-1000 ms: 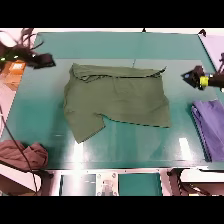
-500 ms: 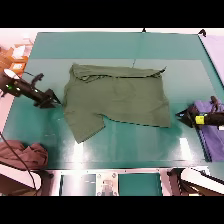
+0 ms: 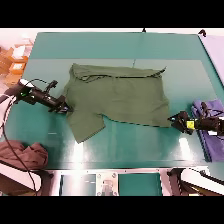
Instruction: Fold the shirts.
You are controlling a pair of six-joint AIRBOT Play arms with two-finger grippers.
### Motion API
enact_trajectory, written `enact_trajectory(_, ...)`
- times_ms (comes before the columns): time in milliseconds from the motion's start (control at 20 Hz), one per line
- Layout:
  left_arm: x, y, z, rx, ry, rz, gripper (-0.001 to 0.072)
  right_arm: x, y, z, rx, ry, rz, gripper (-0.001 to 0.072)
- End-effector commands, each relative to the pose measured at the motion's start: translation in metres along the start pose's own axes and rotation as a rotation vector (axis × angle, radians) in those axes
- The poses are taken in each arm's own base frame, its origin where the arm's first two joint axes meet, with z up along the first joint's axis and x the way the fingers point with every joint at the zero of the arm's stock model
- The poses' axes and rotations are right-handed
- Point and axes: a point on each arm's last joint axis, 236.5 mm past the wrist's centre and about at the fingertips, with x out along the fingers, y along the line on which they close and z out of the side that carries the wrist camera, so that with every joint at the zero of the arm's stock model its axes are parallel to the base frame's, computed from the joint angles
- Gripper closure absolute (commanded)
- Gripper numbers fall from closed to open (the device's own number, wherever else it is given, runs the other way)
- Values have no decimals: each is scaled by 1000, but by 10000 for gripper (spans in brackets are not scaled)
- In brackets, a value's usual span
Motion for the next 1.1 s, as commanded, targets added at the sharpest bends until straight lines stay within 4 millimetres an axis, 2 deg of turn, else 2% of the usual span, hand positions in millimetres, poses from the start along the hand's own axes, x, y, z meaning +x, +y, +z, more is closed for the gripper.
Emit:
enact_trajectory(0,0,-7,-1,18,4,-19,686,22,6,-7,-12,44,18,283)
enact_trajectory(100,0,-7,0,20,3,-17,686,37,11,-18,-27,99,26,315)
enact_trajectory(150,0,-7,0,20,3,-18,686,41,13,-22,-47,116,25,390)
enact_trajectory(250,-1,-7,0,22,0,-18,686,40,18,-17,-69,108,34,656)
enact_trajectory(300,-4,-10,3,31,-6,-18,686,35,25,-9,-87,92,41,695)
enact_trajectory(350,-11,-18,6,51,-7,-29,687,27,36,2,-113,67,56,696)
enact_trajectory(450,-43,-54,17,129,-40,-63,687,-9,89,33,-198,-32,150,696)
enact_trajectory(500,-67,-80,27,180,-98,-77,687,-38,125,48,-267,-104,207,696)
enact_trajectory(550,-97,-114,37,253,-184,-97,687,-78,168,61,-362,-201,263,696)
enact_trajectory(600,-135,-158,42,354,-293,-116,687,-128,212,69,-477,-323,305,696)
enact_trajectory(650,-175,-202,38,451,-396,-129,687,-180,253,69,-595,-450,328,696)
enact_trajectory(700,-219,-254,23,577,-513,-139,687,-240,294,59,-721,-598,345,696)
enact_trajectory(800,-303,-346,-25,827,-781,-106,687,-353,356,18,-916,-890,366,696)
enact_trajectory(850,-341,-386,-56,935,-924,-80,687,-397,375,-8,-987,-1013,367,696)
enact_trajectory(900,-377,-424,-97,1043,-1073,-61,686,-437,389,-38,-1048,-1132,356,696)
enact_trajectory(1000,-424,-473,-174,1180,-1328,-39,686,-491,401,-89,-1122,-1330,309,696)
enact_trajectory(1050,-436,-484,-204,1218,-1410,-11,686,-505,401,-103,-1134,-1395,276,696)
